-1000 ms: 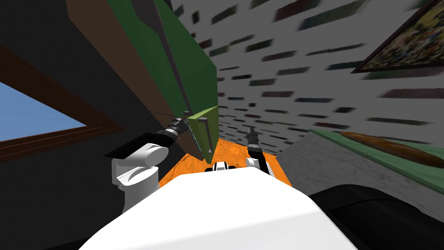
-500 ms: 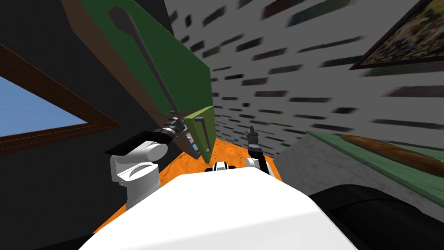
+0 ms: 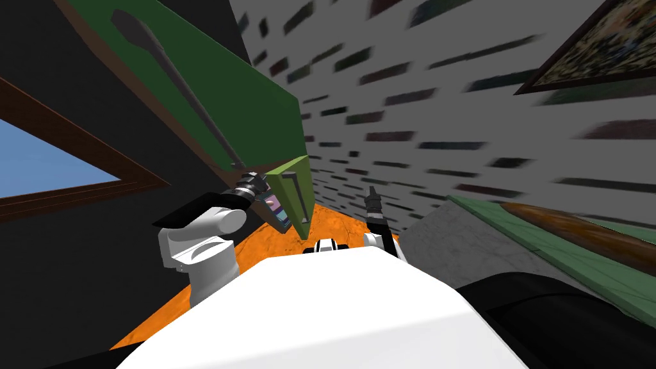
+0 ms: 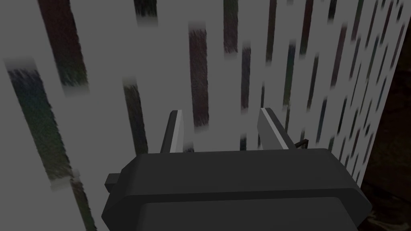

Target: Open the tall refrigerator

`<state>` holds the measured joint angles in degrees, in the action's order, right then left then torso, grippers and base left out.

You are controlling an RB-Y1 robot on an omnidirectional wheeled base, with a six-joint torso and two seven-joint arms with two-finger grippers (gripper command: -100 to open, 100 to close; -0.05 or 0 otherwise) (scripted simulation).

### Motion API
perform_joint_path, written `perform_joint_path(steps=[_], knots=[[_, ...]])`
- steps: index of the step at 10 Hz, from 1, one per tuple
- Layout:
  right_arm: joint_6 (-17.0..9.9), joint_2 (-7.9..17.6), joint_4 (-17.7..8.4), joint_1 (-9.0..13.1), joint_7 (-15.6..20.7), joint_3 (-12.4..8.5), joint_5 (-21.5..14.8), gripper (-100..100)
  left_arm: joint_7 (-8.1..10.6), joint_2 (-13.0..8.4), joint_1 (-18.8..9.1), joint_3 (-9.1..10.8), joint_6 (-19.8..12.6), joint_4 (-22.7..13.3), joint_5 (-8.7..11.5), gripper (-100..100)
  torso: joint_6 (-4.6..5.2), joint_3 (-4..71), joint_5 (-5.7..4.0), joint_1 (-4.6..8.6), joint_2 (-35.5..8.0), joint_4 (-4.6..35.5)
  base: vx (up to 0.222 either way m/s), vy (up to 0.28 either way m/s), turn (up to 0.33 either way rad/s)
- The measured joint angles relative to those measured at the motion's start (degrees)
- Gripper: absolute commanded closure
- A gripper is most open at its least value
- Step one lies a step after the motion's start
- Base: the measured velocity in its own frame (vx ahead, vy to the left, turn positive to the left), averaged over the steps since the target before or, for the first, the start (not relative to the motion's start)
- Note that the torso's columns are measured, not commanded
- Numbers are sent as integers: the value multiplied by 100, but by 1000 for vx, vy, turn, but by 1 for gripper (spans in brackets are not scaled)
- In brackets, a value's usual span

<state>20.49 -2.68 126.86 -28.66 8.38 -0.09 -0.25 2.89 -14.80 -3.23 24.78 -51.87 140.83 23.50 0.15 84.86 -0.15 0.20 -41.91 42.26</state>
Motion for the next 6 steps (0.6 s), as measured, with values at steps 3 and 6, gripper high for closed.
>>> perform_joint_path(steps=[3,6], knots=[[0,4,0,1,0,-3,0,0,50,-112,-151,92,-141,-44,68,-100,-6,-5,41,-115,-4,-8,4,15,-38],[0,6,-1,0,0,-5,0,0,148,-270,-313,118,-415,17,238,-100,1,36,41,-66,61,-47,15,143,-31]])
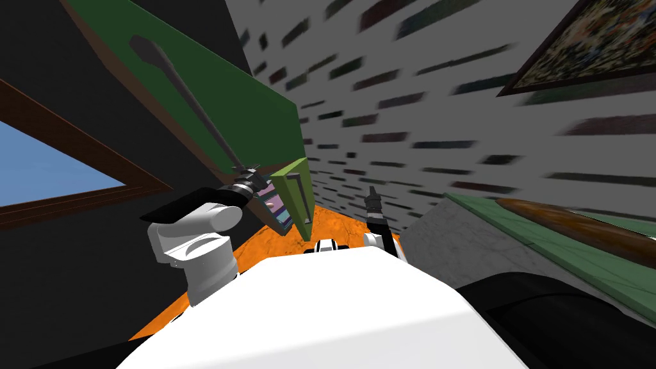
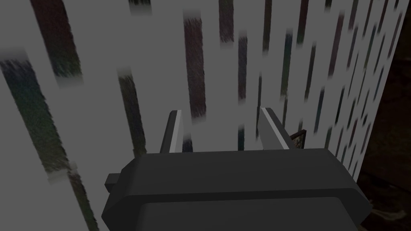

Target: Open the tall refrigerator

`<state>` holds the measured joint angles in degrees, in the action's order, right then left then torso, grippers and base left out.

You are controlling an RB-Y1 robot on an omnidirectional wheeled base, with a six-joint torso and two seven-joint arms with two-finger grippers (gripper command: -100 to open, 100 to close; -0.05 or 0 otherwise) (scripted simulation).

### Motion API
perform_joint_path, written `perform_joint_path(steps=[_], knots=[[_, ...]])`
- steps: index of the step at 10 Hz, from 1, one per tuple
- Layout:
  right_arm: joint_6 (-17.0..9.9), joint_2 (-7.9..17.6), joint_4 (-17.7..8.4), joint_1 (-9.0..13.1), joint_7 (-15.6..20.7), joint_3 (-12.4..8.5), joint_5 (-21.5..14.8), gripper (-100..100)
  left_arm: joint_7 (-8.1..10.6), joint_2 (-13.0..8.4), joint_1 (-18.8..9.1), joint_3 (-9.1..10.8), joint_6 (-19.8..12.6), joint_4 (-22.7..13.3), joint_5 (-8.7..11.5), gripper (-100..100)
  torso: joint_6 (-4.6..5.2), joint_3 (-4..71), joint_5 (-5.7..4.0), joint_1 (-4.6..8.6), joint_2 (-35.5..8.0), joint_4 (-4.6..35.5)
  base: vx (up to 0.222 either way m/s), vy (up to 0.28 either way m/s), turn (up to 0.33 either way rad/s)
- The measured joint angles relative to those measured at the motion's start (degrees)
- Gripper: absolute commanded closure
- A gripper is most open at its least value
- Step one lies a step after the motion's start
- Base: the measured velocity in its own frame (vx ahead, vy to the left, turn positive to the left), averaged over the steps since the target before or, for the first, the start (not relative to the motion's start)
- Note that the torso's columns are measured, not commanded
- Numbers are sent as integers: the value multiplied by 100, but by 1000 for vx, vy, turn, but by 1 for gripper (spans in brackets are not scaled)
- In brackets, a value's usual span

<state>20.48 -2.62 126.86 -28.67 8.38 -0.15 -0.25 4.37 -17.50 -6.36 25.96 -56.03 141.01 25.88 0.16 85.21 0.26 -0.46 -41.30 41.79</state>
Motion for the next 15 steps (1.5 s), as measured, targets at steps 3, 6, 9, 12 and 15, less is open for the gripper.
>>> perform_joint_path(steps=[3,6,9,12,15], knots=[[0,-1,0,0,0,1,0,0,83,-165,-144,42,-281,12,164,-100,29,10,-25,62,13,-2,5,120,-45],[0,-1,0,0,0,1,0,0,178,-331,-283,59,-625,24,351,-100,47,33,-40,68,38,8,19,121,-51],[0,0,0,0,0,0,0,0,299,-522,-429,95,-1034,100,584,-100,61,47,-56,91,51,14,11,135,-45],[0,-1,0,0,0,1,0,0,363,-684,-569,132,-1281,69,755,-100,78,59,-73,113,62,21,6,89,-31],[0,-1,0,0,0,1,0,0,492,-839,-747,113,-1646,112,884,-100,83,65,-83,114,64,34,3,109,-50]])
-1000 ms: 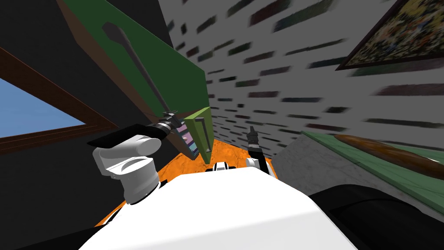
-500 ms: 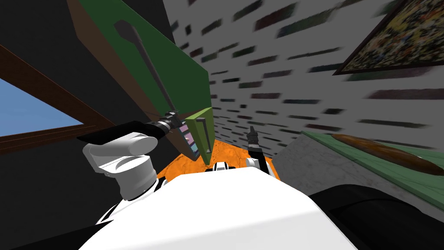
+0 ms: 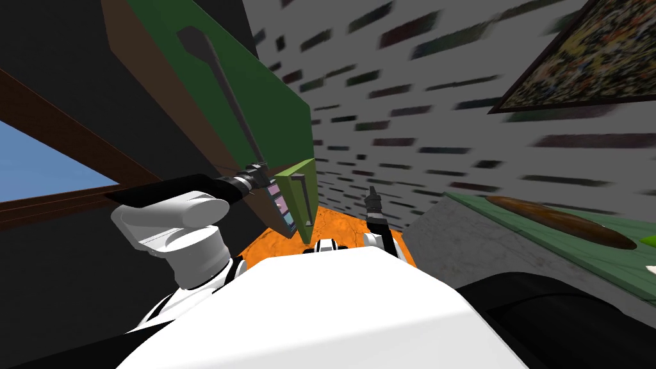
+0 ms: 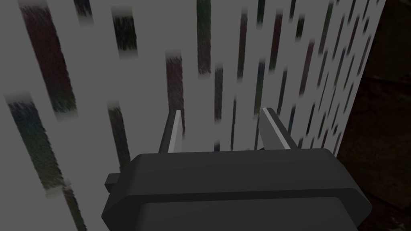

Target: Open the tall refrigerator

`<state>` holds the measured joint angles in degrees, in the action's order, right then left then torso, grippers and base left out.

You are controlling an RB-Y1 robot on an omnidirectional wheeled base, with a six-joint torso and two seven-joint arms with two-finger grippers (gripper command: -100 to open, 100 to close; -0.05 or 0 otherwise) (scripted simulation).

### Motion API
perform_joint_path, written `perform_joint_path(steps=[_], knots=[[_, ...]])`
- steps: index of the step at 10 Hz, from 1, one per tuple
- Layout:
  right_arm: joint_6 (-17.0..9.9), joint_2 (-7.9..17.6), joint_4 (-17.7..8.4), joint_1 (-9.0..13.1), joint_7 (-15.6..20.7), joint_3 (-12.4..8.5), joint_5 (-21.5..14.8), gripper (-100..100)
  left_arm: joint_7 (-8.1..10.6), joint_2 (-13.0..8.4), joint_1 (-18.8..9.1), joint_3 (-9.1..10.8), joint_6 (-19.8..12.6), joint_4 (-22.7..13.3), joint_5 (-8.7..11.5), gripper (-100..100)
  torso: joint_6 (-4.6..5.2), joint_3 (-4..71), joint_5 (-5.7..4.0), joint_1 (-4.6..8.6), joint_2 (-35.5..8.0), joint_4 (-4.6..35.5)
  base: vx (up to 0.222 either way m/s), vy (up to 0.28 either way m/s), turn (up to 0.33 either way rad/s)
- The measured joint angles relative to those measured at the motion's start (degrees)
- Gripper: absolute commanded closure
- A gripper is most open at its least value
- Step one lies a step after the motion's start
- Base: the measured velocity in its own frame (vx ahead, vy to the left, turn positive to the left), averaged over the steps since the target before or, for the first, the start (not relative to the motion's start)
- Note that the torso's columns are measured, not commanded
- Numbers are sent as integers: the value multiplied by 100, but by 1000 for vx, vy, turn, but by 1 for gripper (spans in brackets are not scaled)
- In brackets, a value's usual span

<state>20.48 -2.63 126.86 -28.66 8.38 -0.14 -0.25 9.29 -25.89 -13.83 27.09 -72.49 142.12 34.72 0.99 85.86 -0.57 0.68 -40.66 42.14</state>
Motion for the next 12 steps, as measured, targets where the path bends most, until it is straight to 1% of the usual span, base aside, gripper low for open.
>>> perform_joint_path(steps=[3,5,6,8,10,12], knots=[[0,0,0,0,0,0,0,0,76,-136,-125,16,-254,10,149,-100,7,2,-6,16,2,-1,17,115,-36],[0,0,0,0,0,0,0,0,141,-227,-249,-22,-446,-11,207,-100,17,10,-13,30,12,-2,5,124,-57],[0,0,0,0,0,0,0,0,154,-298,-277,32,-529,-13,325,-100,10,8,-14,30,8,2,15,74,-34],[0,-1,0,0,0,0,0,0,206,-378,-340,66,-681,20,413,-100,18,8,-21,49,8,1,14,66,-13],[0,-1,0,0,0,1,0,0,212,-424,-391,56,-744,-17,463,-100,20,9,-20,42,6,2,-11,59,-29],[0,-1,0,0,0,1,0,0,267,-479,-470,34,-867,-9,501,-100,14,3,-20,37,-2,8,3,85,-38]])
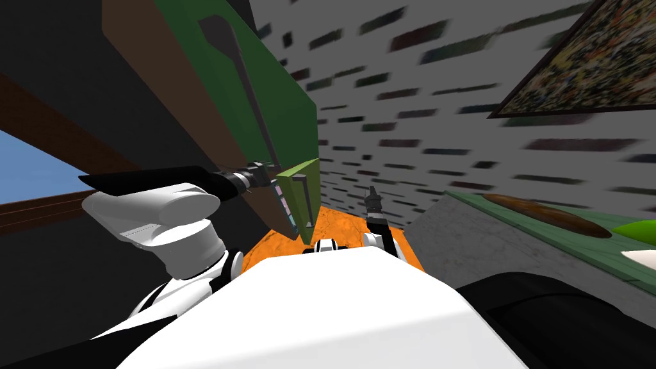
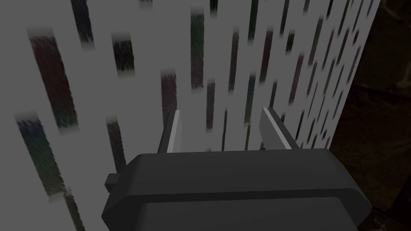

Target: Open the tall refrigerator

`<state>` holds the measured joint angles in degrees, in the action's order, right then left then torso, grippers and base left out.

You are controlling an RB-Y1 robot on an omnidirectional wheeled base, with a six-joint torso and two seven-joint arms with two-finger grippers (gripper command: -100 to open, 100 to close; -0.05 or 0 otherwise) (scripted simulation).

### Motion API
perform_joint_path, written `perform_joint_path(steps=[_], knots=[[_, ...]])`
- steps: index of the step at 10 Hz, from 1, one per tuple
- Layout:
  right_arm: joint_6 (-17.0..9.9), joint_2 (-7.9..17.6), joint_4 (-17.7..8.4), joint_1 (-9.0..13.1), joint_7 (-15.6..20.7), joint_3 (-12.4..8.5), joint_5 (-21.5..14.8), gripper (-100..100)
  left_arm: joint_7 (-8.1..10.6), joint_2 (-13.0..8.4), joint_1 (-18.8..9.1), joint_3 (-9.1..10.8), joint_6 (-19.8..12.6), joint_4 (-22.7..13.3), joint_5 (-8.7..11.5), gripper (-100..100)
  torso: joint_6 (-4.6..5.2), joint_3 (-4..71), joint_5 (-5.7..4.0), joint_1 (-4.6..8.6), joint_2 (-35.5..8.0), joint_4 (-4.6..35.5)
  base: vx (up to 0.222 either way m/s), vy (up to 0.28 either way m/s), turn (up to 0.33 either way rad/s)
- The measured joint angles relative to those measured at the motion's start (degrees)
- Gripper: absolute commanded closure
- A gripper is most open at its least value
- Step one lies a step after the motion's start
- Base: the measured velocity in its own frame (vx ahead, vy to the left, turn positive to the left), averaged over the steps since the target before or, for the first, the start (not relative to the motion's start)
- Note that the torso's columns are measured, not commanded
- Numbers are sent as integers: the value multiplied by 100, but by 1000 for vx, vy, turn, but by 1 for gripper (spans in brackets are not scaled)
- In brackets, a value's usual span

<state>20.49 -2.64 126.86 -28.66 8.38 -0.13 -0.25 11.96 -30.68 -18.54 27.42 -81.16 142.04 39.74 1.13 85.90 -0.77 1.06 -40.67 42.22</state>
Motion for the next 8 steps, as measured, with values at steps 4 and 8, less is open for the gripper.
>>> perform_joint_path(steps=[4,8], knots=[[0,-1,0,0,0,0,0,0,85,-120,-109,51,-215,32,134,-100,-3,-7,-7,28,-10,1,10,31,-4],[0,-1,0,0,0,1,0,0,62,-117,-94,48,-202,1,144,-100,2,4,-6,9,2,2,-2,-7,-2]])
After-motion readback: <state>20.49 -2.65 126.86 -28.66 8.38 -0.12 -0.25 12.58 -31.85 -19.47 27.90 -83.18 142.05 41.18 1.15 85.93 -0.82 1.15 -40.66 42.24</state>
